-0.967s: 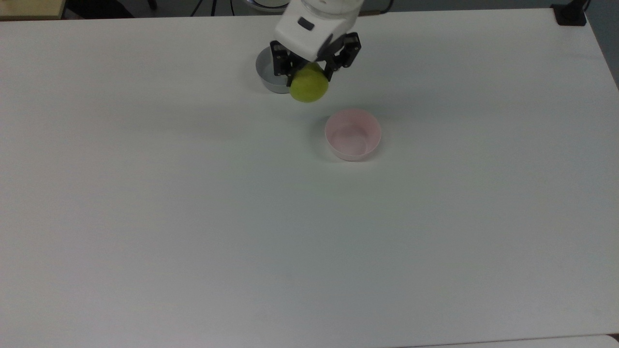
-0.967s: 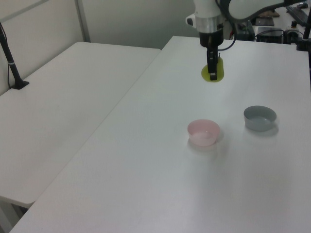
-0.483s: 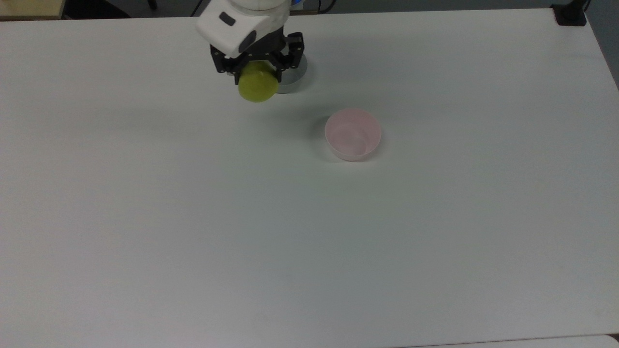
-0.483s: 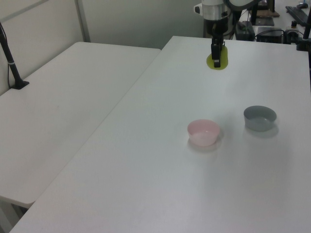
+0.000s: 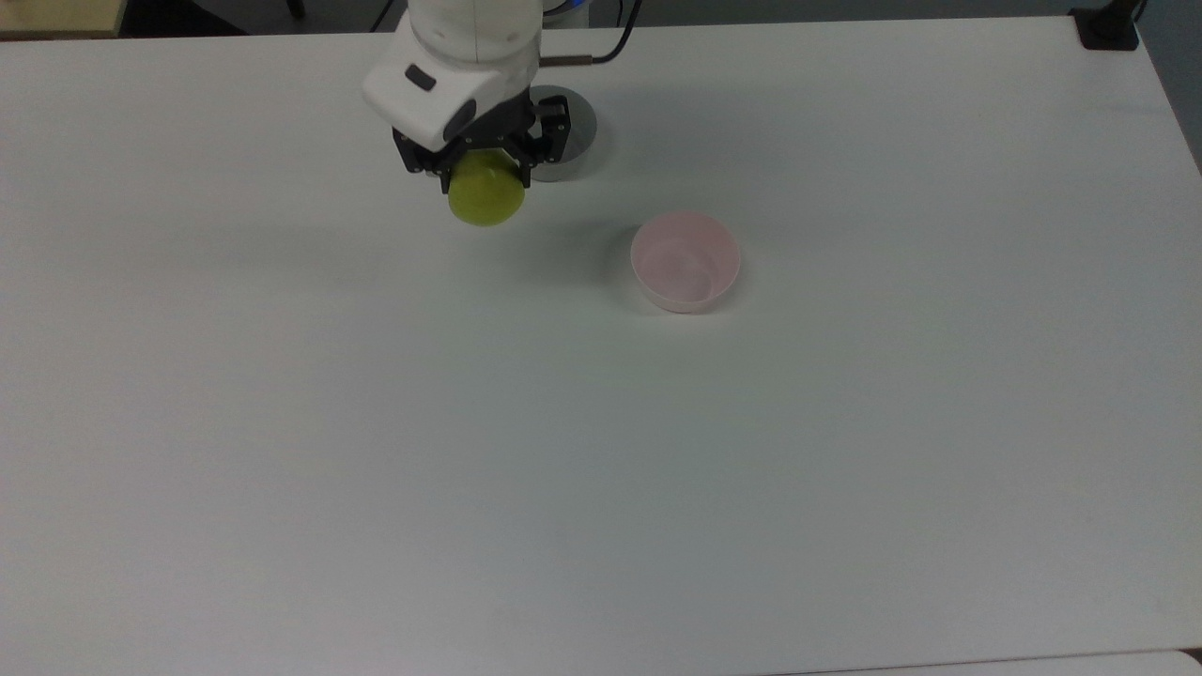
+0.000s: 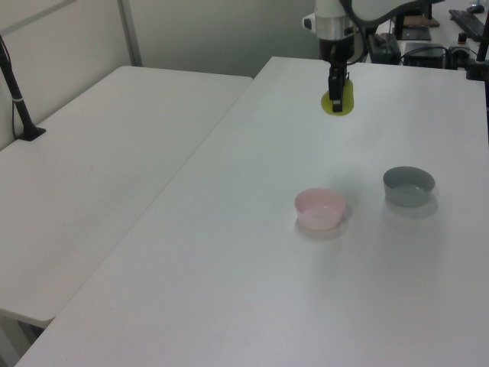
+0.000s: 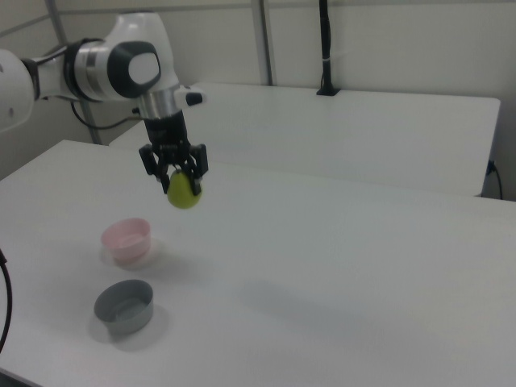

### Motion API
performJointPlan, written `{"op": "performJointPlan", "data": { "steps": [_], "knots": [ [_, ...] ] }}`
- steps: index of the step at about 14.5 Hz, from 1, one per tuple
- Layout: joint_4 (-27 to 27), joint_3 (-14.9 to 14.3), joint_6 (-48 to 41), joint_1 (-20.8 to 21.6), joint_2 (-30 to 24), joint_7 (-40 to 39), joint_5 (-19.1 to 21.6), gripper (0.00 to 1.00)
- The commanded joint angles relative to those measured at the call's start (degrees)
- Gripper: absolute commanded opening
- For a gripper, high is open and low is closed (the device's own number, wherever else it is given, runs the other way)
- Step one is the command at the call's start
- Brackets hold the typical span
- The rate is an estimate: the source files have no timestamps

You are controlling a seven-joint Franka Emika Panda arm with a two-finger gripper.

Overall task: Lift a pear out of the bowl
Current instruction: 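Carry the pear beside the pink bowl and lower it to the table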

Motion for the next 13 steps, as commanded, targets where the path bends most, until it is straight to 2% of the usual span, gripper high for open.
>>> {"op": "performJointPlan", "data": {
  "steps": [1, 7, 8, 9, 10, 12, 13],
  "knots": [
    [-0.34, 0.62, 2.92, 1.96, 5.00, -0.24, -2.34, 0.41],
    [-0.69, 0.62, 4.34, 2.23, 8.78, -1.38, -2.43, 0.44],
    [-0.69, 0.62, 4.34, 2.31, 10.10, -2.43, -2.52, 0.47],
    [-0.51, 0.62, 4.42, 2.49, 11.94, -2.70, -2.87, 0.47],
    [-0.51, 0.62, 4.43, 2.40, 12.91, -2.79, -5.13, 0.47],
    [-0.78, 0.62, 4.25, 2.23, 13.01, -4.28, -5.95, 0.48],
    [-0.78, 0.36, 4.16, 2.14, 13.27, -4.37, -6.04, 0.58]
  ]
}}
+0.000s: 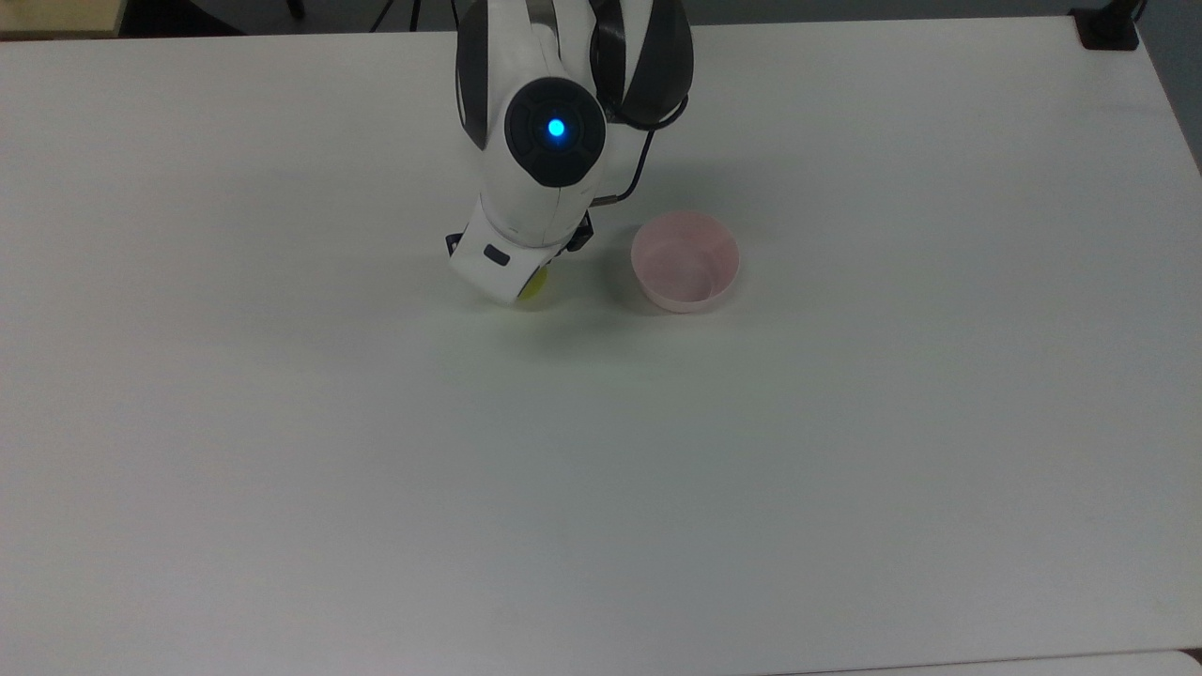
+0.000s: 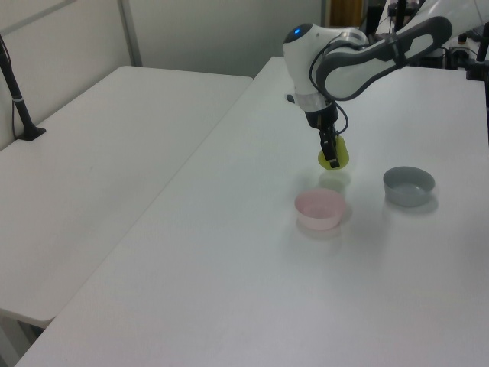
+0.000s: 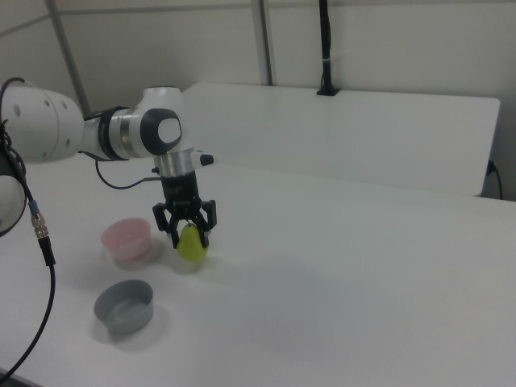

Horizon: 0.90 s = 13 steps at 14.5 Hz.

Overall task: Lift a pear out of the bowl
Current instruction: 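Carry the pear beside the pink bowl and lower it to the table, then open the gripper to release the pear on the table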

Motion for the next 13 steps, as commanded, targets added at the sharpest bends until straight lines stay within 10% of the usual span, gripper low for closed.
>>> {"op": "performJointPlan", "data": {
  "steps": [1, 3, 6, 13],
  "knots": [
    [-0.13, -0.68, 0.68, 0.04, 0.66, -2.36, -1.13, 0.63],
    [0.05, -0.68, 0.77, 0.04, 1.55, -1.92, -1.22, 0.66],
    [0.05, -0.68, 0.77, 0.04, 1.82, -1.92, -2.88, 0.99],
    [0.05, -0.68, 0.33, -1.10, -7.04, 3.43, -2.28, 1.00]
  ]
}}
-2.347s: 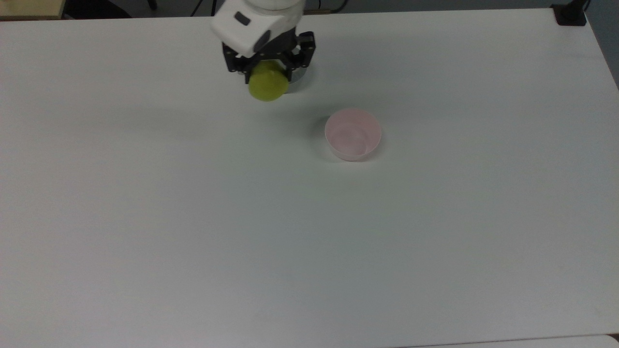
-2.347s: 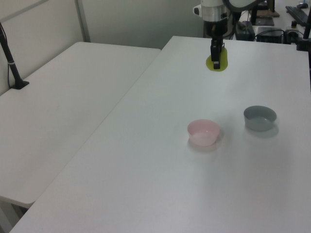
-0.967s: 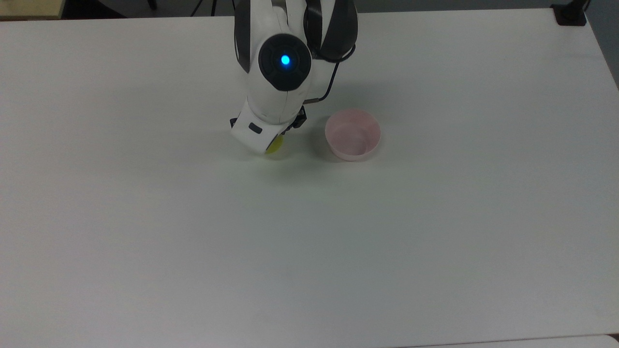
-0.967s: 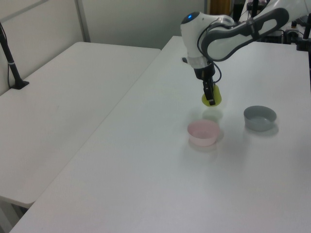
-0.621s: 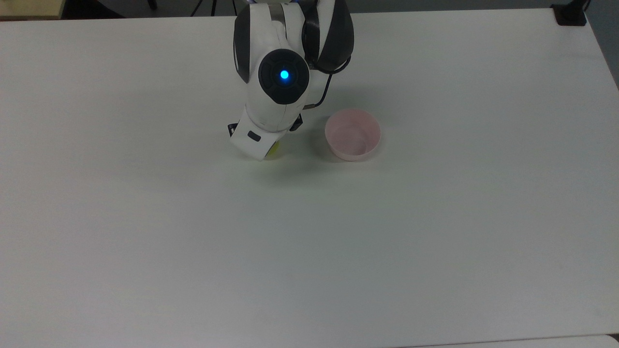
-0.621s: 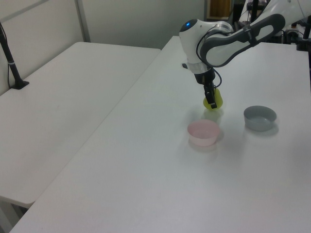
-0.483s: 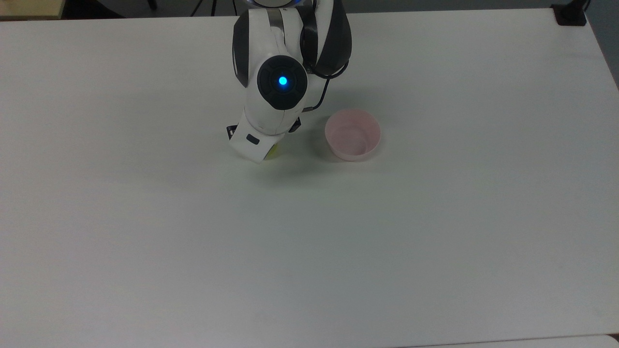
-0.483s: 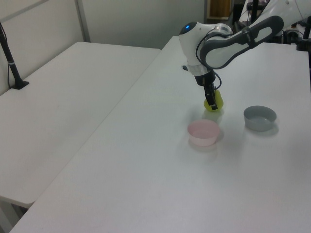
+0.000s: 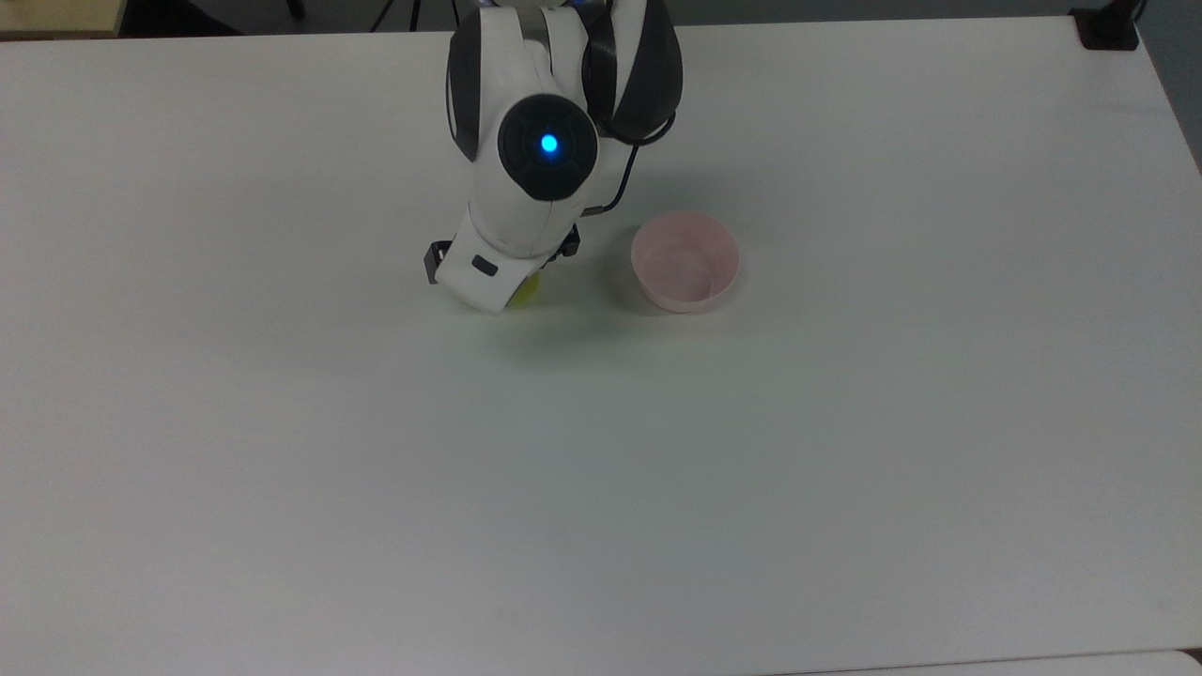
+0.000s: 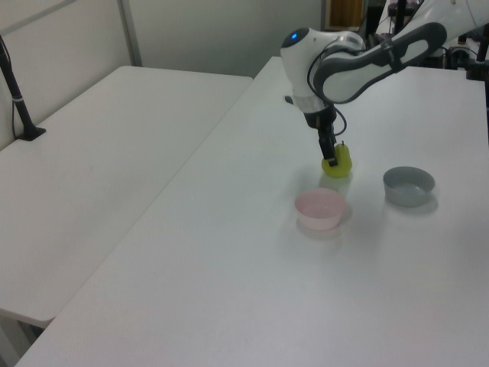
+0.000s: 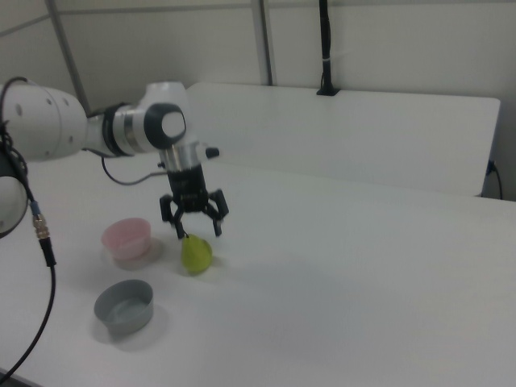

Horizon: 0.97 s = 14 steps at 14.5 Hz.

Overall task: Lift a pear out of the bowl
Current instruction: 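Open the gripper to release the pear on the table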

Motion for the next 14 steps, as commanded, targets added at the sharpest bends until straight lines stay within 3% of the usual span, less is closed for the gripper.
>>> {"op": "performJointPlan", "data": {
  "steps": [1, 4, 6, 9, 12, 14],
  "knots": [
    [-1.83, -0.27, 0.58, -1.64, -10.69, 3.48, 0.49, 1.00],
    [-1.66, -0.36, 0.67, -4.36, -16.59, 4.27, 4.44, 1.00],
    [-2.09, -0.89, -0.03, -5.51, -21.34, 4.27, 4.98, 1.00],
    [-4.29, -0.98, -0.12, -3.15, -22.84, 8.48, 5.06, 1.00],
    [-6.49, -2.20, -0.12, -3.05, -26.80, 8.32, 5.85, 1.00],
    [-6.14, -2.38, -0.12, -3.14, -26.11, 8.58, 6.03, 1.00]
  ]
}}
